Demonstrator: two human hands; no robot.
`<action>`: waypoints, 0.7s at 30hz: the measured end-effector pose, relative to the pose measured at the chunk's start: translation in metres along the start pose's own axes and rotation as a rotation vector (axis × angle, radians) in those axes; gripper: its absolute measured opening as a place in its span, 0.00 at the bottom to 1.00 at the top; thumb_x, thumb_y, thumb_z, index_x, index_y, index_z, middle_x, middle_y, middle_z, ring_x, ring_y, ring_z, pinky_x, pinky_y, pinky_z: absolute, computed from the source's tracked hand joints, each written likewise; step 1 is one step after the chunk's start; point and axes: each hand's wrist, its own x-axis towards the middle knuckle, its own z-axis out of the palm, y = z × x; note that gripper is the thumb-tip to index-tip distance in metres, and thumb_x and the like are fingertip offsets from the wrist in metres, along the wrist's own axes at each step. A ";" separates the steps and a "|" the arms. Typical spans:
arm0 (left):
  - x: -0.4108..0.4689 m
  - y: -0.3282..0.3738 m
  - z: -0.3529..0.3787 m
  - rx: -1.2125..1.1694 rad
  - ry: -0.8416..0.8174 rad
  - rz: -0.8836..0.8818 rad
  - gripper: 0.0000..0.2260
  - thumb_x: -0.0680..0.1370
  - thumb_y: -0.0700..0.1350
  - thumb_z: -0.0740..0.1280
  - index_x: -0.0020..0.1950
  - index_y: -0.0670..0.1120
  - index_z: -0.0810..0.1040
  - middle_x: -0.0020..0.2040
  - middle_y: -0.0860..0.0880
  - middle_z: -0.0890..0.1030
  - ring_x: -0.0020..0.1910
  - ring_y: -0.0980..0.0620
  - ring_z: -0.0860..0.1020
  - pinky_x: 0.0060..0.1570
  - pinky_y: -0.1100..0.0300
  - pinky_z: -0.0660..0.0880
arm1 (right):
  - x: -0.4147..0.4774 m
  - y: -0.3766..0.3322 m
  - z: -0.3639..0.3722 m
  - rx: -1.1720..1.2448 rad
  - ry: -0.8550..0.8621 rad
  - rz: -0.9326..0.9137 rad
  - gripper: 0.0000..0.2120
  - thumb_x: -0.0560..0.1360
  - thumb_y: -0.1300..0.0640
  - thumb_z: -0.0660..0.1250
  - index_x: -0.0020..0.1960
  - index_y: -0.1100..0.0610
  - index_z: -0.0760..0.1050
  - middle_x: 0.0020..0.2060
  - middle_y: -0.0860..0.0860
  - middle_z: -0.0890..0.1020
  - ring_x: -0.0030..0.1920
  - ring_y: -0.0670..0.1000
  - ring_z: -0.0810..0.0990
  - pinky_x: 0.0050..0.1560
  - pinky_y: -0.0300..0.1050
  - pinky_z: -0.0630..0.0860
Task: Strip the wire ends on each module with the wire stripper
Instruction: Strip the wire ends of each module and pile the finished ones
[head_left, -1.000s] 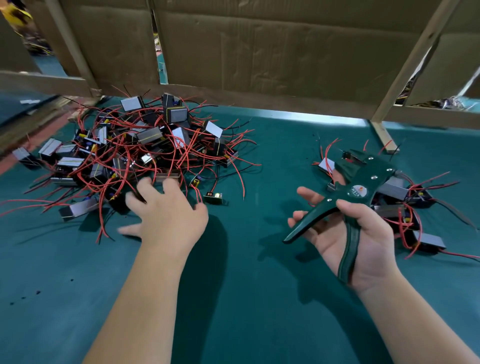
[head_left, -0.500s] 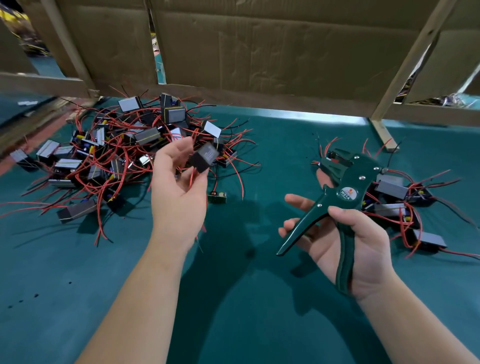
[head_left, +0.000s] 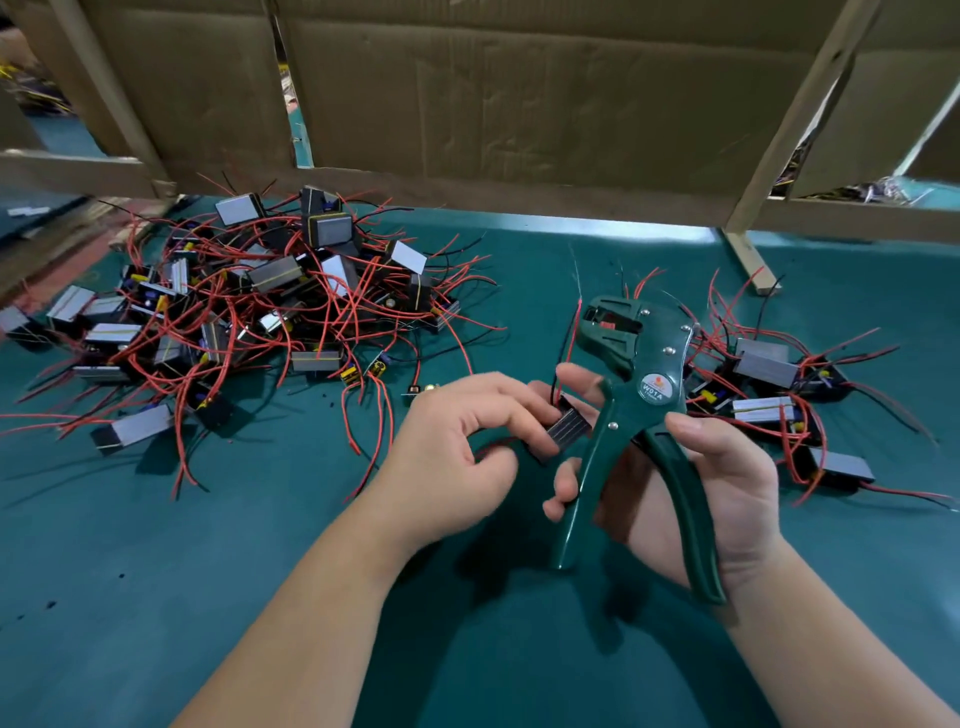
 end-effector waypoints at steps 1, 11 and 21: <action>0.000 0.000 -0.001 -0.012 -0.012 -0.006 0.17 0.62 0.30 0.59 0.36 0.46 0.83 0.45 0.52 0.83 0.50 0.59 0.80 0.54 0.68 0.70 | 0.000 0.000 0.000 0.003 0.017 -0.005 0.41 0.58 0.51 0.77 0.68 0.62 0.71 0.60 0.60 0.78 0.38 0.60 0.81 0.44 0.57 0.79; 0.005 -0.007 -0.003 -0.290 0.097 -0.324 0.12 0.69 0.56 0.71 0.50 0.53 0.82 0.49 0.52 0.84 0.51 0.52 0.82 0.54 0.52 0.77 | 0.003 0.006 0.000 -0.037 -0.015 0.040 0.34 0.61 0.52 0.76 0.64 0.62 0.76 0.55 0.60 0.80 0.40 0.61 0.81 0.46 0.60 0.78; 0.008 -0.005 0.001 -0.421 0.298 -0.395 0.09 0.76 0.41 0.69 0.41 0.54 0.85 0.37 0.50 0.85 0.37 0.57 0.82 0.41 0.66 0.76 | 0.009 0.018 0.005 -0.098 0.009 0.082 0.39 0.61 0.55 0.77 0.68 0.65 0.70 0.40 0.68 0.77 0.39 0.65 0.80 0.45 0.64 0.75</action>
